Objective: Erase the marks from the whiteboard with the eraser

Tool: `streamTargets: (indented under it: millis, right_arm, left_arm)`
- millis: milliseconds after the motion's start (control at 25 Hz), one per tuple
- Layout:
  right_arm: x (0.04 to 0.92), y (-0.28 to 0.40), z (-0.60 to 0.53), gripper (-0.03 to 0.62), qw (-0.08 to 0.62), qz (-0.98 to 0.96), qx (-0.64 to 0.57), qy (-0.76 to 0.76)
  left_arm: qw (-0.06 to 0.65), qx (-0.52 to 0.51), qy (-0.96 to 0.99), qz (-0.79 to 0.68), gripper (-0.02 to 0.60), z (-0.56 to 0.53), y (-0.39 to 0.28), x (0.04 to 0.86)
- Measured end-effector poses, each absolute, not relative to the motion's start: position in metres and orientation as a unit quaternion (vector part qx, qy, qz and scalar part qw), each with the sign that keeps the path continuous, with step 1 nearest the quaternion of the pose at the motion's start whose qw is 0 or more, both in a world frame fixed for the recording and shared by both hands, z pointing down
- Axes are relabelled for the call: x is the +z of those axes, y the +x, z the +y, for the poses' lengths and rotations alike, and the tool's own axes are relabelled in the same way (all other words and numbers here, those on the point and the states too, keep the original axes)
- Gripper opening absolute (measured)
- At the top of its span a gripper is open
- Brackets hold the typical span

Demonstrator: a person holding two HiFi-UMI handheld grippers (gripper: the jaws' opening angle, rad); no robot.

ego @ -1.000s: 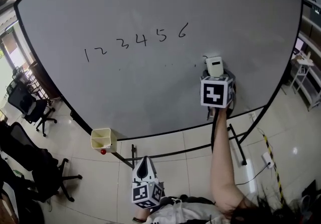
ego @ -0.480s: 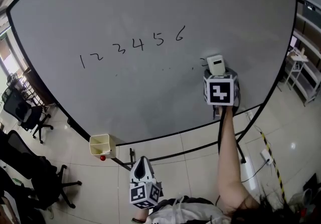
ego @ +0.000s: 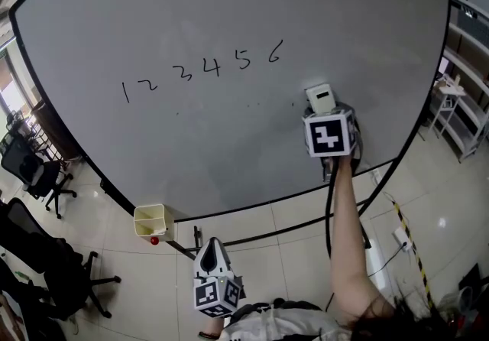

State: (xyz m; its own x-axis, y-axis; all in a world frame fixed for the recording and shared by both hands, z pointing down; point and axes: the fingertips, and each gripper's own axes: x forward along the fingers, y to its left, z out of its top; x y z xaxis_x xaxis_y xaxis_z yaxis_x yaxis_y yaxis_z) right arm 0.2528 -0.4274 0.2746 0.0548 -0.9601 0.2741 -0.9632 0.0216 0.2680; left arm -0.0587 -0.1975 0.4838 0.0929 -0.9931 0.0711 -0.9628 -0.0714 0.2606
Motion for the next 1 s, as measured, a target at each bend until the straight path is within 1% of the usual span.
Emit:
streamTargets:
  millis: [40,80,160,240,320,400,520,560,600,680,720,800,880,920,1000]
  right_arm:
    - [0.271,0.268,-0.427,0.276,0.183,-0.681,0.02,0.709]
    - [0.272,0.268,-0.427,0.276,0.174,-0.686,0.038,0.705]
    - [0.277,0.228,-0.424,0.276,0.173,-0.719,0.045,0.672]
    - [0.272,0.173,-0.418,0.276,0.2,-0.74,-0.013,0.642]
    - [0.275,0.148,-0.418,0.276,0.236,-0.738,-0.064,0.629]
    - [0.284,0.173,-0.424,0.276,0.242,-0.728,-0.055,0.639]
    - [0.278,0.273,-0.427,0.276,0.206,-0.669,0.002,0.714]
    - [0.285,0.294,-0.427,0.276,0.192,-0.658,0.034,0.727]
    - [0.296,0.298,-0.426,0.276,0.18,-0.664,0.07,0.723]
    - [0.317,0.257,-0.424,0.276,0.172,-0.706,0.106,0.679]
    - [0.321,0.225,-0.422,0.276,0.185,-0.722,0.089,0.66]
    - [0.315,0.166,-0.416,0.276,0.229,-0.737,0.001,0.636]
    - [0.317,0.129,-0.412,0.276,0.266,-0.744,-0.062,0.61]
    - [0.32,0.13,-0.413,0.276,0.276,-0.744,-0.067,0.605]
    - [0.325,0.173,-0.422,0.276,0.265,-0.731,-0.034,0.628]
  left_arm:
    - [0.124,-0.061,0.728,-0.672,-0.005,-0.196,-0.061,0.487]
    - [0.127,-0.059,0.726,-0.674,-0.005,-0.195,-0.063,0.49]
    - [0.134,-0.059,0.722,-0.677,-0.005,-0.194,-0.067,0.494]
    - [0.134,-0.061,0.721,-0.677,-0.005,-0.197,-0.067,0.493]
    - [0.131,-0.066,0.724,-0.674,-0.005,-0.199,-0.063,0.488]
    - [0.128,-0.068,0.727,-0.671,-0.005,-0.197,-0.059,0.484]
    - [0.128,-0.063,0.727,-0.672,-0.005,-0.19,-0.061,0.485]
    - [0.131,-0.061,0.724,-0.674,-0.005,-0.188,-0.064,0.488]
    - [0.135,-0.059,0.722,-0.676,-0.005,-0.187,-0.065,0.492]
    - [0.142,-0.057,0.72,-0.677,-0.005,-0.188,-0.066,0.495]
    - [0.143,-0.057,0.721,-0.675,-0.005,-0.19,-0.064,0.495]
    - [0.14,-0.063,0.725,-0.671,-0.005,-0.194,-0.058,0.491]
    - [0.137,-0.07,0.729,-0.667,-0.005,-0.196,-0.052,0.485]
    - [0.135,-0.072,0.73,-0.666,-0.005,-0.196,-0.05,0.483]
    - [0.131,-0.069,0.73,-0.667,-0.005,-0.192,-0.05,0.483]
